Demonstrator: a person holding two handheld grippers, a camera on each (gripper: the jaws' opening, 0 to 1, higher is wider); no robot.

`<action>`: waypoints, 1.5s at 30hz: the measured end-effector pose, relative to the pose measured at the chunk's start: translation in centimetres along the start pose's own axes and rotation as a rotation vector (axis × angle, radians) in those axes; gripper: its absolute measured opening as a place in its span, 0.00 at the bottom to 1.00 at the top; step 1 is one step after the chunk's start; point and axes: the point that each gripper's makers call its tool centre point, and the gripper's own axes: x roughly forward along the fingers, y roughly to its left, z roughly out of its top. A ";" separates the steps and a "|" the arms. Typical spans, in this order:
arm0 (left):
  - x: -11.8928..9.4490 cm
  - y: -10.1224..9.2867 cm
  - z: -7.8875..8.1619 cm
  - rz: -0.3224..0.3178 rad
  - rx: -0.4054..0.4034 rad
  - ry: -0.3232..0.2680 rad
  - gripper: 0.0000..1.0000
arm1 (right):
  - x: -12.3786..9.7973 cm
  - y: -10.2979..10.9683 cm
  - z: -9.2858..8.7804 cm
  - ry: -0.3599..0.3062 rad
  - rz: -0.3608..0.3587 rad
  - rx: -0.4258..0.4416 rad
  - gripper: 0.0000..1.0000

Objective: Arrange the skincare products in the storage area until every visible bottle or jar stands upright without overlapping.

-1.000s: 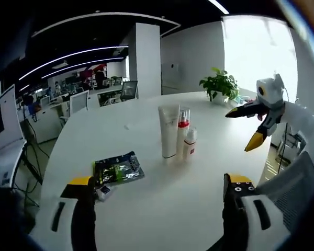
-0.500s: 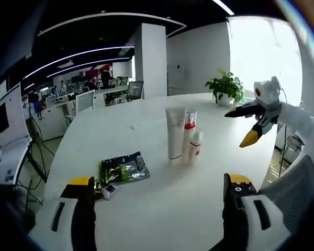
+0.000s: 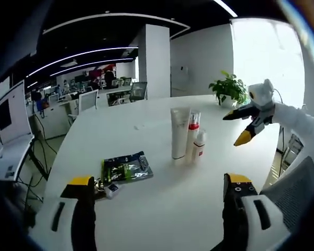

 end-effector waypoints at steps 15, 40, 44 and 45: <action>0.2 0.9 -0.6 0.005 -0.030 0.005 0.99 | 1.5 -2.4 -1.0 0.004 -0.011 0.034 0.88; 0.7 0.8 -1.7 0.002 -0.054 0.036 0.98 | 4.8 -4.5 -2.4 0.059 0.036 0.053 0.53; 0.7 0.9 -2.1 0.001 -0.056 0.047 0.98 | 5.3 -5.0 -2.6 0.062 0.032 0.038 0.49; 0.7 0.8 -2.1 0.000 -0.058 0.047 0.98 | 5.5 -5.3 -2.6 0.063 0.021 0.027 0.49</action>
